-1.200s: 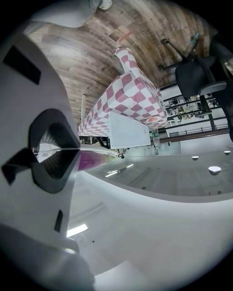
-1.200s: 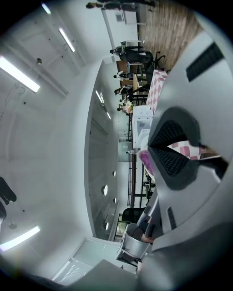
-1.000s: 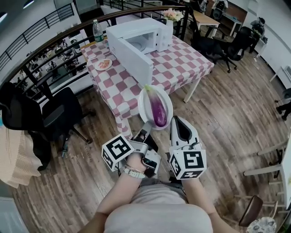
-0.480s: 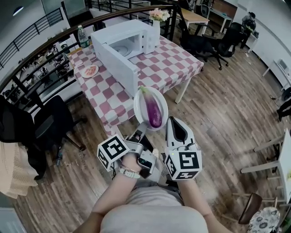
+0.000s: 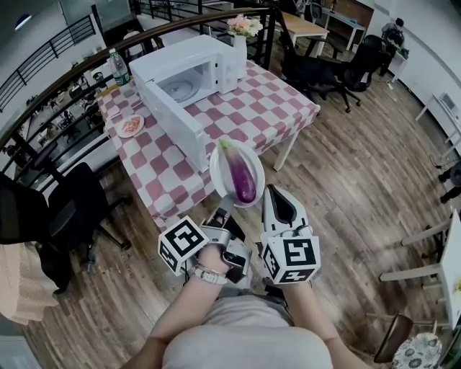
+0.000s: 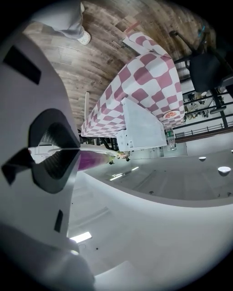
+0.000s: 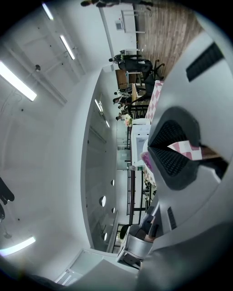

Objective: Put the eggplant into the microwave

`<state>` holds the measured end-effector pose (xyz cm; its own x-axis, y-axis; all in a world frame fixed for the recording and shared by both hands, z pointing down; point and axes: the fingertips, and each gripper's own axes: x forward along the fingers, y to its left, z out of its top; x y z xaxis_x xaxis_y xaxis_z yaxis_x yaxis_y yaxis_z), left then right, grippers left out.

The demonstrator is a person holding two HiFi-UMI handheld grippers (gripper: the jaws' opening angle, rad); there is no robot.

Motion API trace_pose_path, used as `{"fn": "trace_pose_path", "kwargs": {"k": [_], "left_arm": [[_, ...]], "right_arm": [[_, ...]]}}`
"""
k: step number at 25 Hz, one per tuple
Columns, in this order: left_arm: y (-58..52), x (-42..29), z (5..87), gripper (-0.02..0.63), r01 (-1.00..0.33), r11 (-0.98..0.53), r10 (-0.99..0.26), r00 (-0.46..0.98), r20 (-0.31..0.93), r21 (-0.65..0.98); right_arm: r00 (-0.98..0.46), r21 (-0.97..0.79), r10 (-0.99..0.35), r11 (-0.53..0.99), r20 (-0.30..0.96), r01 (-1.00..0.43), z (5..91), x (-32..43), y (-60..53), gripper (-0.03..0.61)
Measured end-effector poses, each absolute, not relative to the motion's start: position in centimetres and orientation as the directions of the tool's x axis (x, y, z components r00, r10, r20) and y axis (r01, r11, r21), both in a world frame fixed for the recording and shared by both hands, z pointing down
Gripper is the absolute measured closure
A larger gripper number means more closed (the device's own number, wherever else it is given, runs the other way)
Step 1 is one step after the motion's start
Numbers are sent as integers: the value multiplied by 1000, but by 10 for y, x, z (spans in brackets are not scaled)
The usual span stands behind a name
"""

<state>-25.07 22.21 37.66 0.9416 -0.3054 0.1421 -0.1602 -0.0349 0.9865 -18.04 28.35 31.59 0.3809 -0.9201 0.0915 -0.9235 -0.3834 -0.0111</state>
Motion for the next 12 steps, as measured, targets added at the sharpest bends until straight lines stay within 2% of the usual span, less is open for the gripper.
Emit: {"fn": "trace_pose_path", "kwargs": {"k": [12], "left_arm": [[181,-159,386,600,-129,1,-334,935,122,992]], "right_arm": [[370,-2,-921,-373,119,-928,327,-89,239,552]]}}
